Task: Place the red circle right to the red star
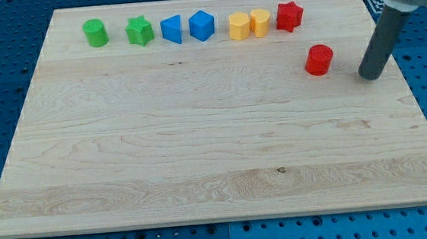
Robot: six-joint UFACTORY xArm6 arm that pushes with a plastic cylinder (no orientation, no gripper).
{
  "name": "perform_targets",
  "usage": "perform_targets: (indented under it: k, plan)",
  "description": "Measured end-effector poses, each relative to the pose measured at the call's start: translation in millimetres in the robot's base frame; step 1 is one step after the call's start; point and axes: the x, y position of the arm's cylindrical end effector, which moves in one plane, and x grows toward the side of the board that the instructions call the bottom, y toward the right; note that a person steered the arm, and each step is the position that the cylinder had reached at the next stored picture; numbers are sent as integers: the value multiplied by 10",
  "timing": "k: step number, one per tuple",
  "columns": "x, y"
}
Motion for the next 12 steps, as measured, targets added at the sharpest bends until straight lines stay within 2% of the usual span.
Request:
perform_targets:
  k: [1, 2, 3, 5, 7, 10, 12]
  plan:
    - [111, -362]
    - [-25, -800]
    - [-75, -904]
    - [-180, -351]
    - [-229, -266]
    - [-144, -812]
    - [-208, -947]
